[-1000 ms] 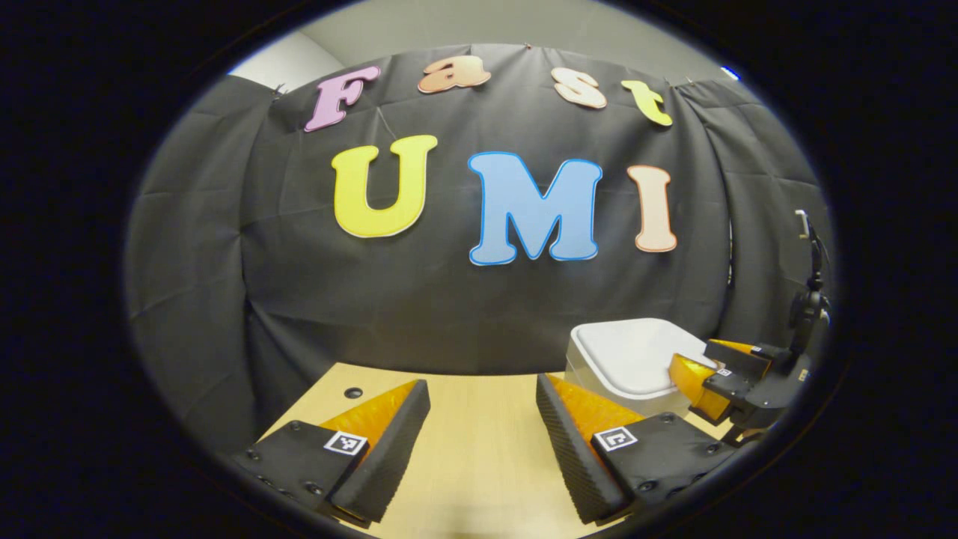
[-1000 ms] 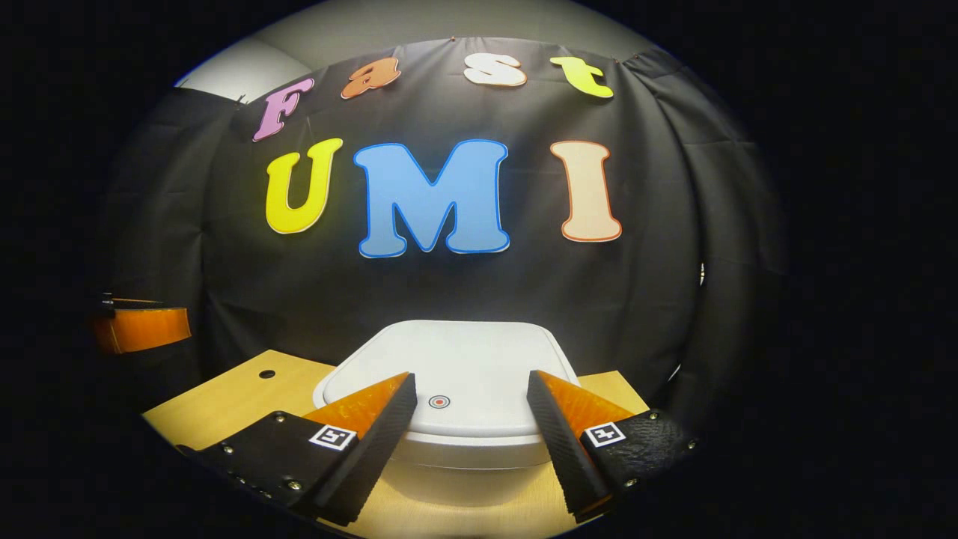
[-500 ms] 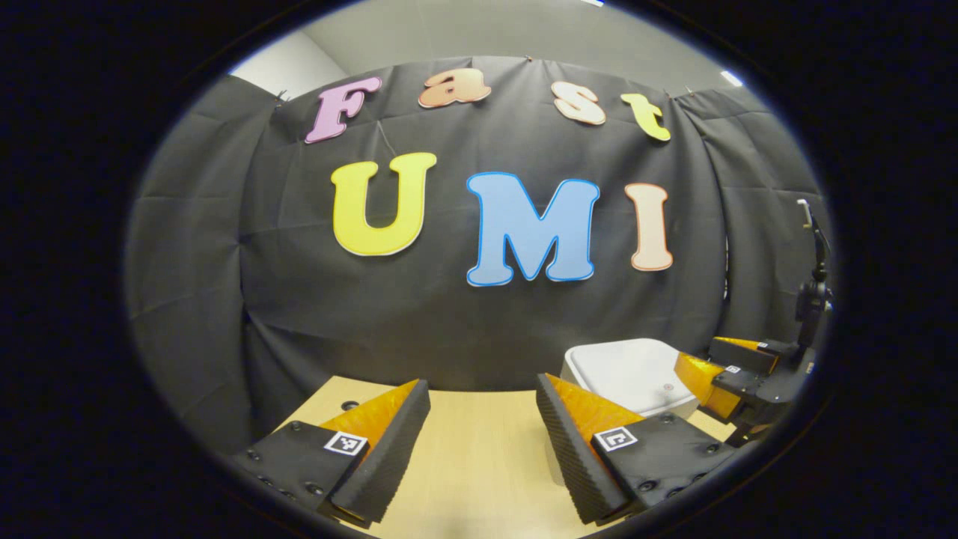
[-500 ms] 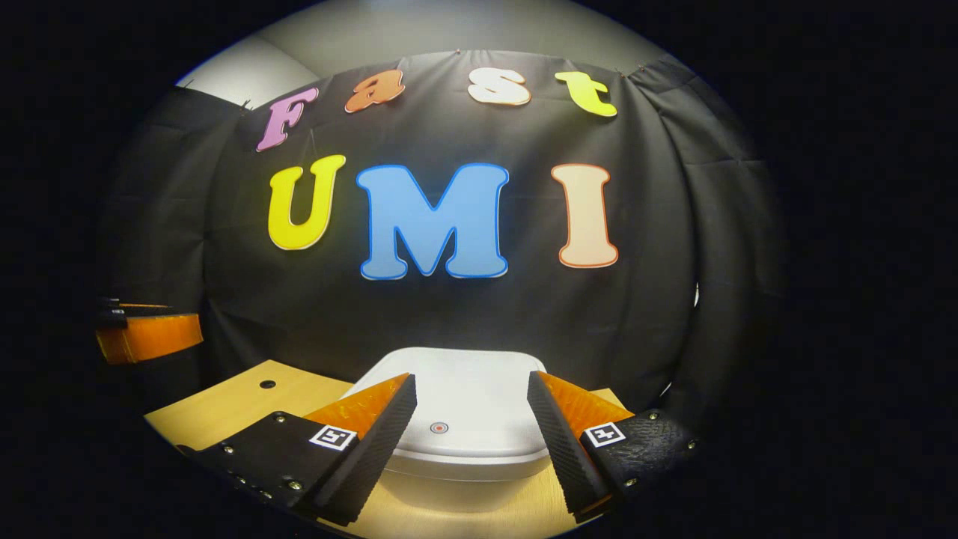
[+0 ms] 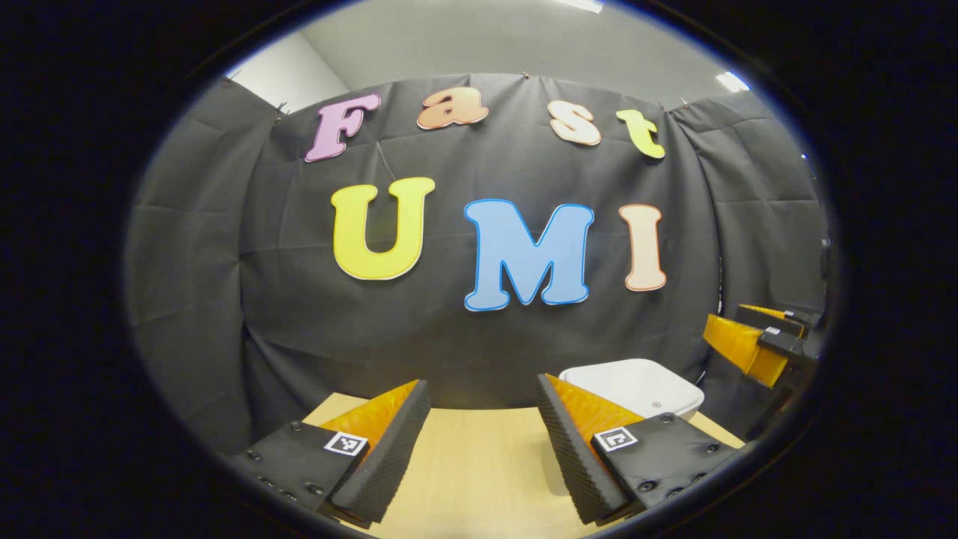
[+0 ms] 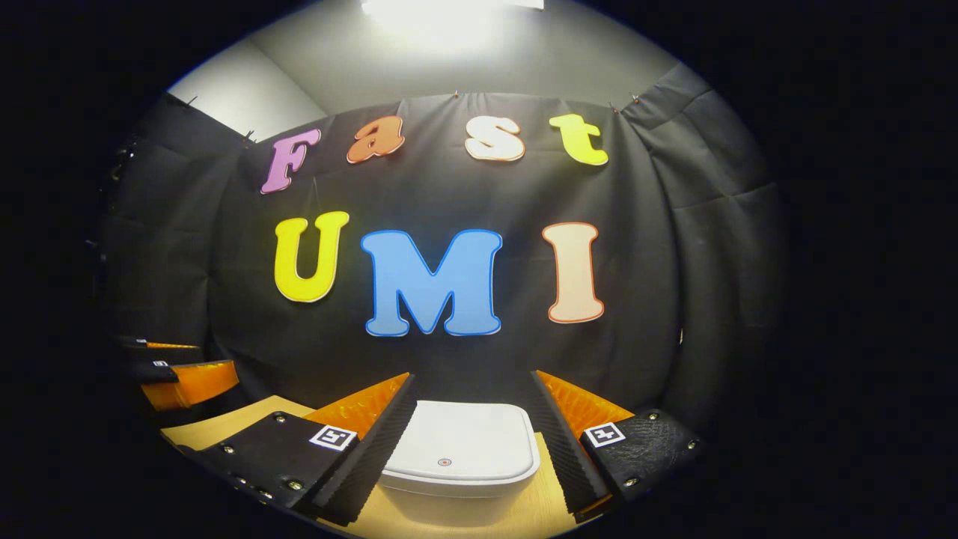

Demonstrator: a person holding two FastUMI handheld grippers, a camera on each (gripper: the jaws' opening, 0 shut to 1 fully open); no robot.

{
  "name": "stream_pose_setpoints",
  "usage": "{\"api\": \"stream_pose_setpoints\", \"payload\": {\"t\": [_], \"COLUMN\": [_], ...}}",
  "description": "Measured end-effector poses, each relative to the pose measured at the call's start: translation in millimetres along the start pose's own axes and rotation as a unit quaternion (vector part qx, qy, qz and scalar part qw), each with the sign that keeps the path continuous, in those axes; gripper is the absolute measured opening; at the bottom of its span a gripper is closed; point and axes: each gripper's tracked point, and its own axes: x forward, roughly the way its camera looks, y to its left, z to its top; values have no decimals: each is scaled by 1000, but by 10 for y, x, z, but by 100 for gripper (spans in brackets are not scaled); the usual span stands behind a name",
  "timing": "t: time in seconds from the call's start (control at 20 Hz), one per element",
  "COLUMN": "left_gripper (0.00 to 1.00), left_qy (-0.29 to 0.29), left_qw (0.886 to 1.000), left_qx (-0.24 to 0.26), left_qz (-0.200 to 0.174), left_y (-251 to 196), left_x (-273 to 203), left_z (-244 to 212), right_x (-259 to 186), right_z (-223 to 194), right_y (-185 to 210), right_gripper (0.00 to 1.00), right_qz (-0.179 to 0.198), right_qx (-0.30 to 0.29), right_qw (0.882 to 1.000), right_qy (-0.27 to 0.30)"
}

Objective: Press the lid of the desktop garbage bin to open it, pick up the crumpled paper on the desktop and throw it into the bin, then pick up the pop can on the desktop and drop it into the bin, and finally close the garbage bin lid.

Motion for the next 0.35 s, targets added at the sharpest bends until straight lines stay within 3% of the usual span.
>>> {"api": "stream_pose_setpoints", "payload": {"t": [0.35], "left_gripper": [96], "left_qy": [-11], "left_qw": [1000], "left_qx": [-8], "left_qz": [6], "left_y": [94], "left_x": [-217], "left_z": [103], "right_x": [-266], "right_z": [163], "right_y": [-34], "right_gripper": [95], "right_qz": [-6], "right_qx": [15], "right_qw": [1000], "right_qy": [-15]}}
